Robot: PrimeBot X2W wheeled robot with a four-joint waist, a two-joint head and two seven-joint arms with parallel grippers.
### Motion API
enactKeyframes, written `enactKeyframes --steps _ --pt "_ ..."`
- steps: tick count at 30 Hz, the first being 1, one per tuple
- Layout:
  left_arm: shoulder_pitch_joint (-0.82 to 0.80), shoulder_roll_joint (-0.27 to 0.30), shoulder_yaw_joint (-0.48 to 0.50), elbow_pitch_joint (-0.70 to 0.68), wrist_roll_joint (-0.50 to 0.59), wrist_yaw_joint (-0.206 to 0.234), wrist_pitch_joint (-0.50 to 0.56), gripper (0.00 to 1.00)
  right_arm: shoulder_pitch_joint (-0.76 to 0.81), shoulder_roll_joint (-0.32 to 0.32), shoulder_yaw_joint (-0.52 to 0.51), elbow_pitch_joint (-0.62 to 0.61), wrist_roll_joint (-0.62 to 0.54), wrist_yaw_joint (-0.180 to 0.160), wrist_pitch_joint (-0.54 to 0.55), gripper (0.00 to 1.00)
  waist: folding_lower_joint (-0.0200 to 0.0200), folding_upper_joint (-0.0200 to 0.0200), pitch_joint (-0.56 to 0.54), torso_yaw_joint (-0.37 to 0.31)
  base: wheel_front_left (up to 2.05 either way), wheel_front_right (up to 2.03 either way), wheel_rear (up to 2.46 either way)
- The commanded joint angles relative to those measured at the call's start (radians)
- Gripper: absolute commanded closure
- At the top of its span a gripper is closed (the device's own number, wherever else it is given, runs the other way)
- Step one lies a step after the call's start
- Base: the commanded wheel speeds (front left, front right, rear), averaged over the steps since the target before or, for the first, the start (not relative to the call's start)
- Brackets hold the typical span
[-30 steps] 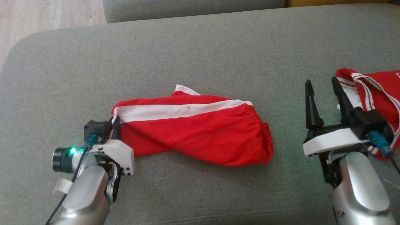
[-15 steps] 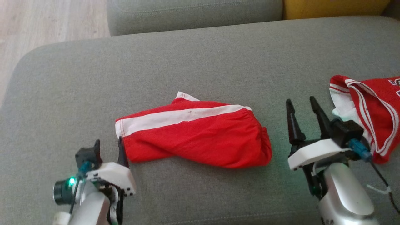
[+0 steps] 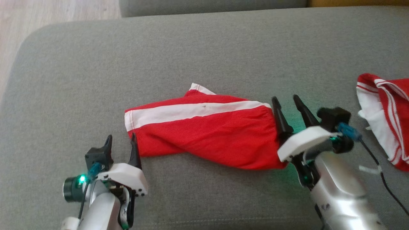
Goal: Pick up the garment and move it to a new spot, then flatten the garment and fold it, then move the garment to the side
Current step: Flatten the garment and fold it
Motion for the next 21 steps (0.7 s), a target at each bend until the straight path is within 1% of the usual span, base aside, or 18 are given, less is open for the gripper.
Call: enactKeyframes --steps 1,2,5,9,11,16,21 --pt "-0.048 0.006 0.039 -0.031 0.013 -0.007 -0.005 0.00 -0.039 0.011 0.043 -0.003 0.055 0.007 0.025 0.00 0.0000 0.0000 0.015 0.013 0.00 0.00 0.00" --pt "-0.048 0.006 0.039 -0.031 0.013 -0.007 -0.005 0.00 -0.039 0.011 0.043 -0.003 0.055 0.007 0.025 0.00 0.0000 0.0000 0.015 0.013 0.00 0.00 0.00" --pt "-0.053 0.000 0.045 -0.030 0.022 -0.014 -0.005 0.00 -0.069 0.011 0.079 0.030 0.159 0.007 0.083 0.00 0.0000 0.0000 0.024 0.022 0.00 0.00 0.00" --pt "-0.060 -0.005 0.051 -0.031 0.031 -0.022 -0.005 0.00 -0.100 0.011 0.104 0.063 0.244 0.007 0.127 0.00 0.0000 0.0000 0.035 0.029 0.00 0.00 0.00" --pt "-0.063 -0.007 0.052 -0.025 0.028 -0.032 -0.005 0.00 -0.105 0.011 0.120 0.070 0.280 0.007 0.146 0.00 0.0000 0.0000 0.038 0.032 0.00 0.00 0.00" --pt "-0.066 -0.009 0.059 -0.021 0.030 -0.040 -0.005 0.00 -0.101 0.000 0.180 0.048 0.375 0.007 0.190 0.00 0.0000 0.0000 0.039 0.033 0.00 0.00 0.00" --pt "-0.062 -0.010 0.052 -0.023 0.016 -0.043 -0.005 0.00 -0.078 -0.034 0.226 0.019 0.459 0.007 0.199 0.00 0.0000 0.0000 0.032 0.035 0.00 0.00 0.00"
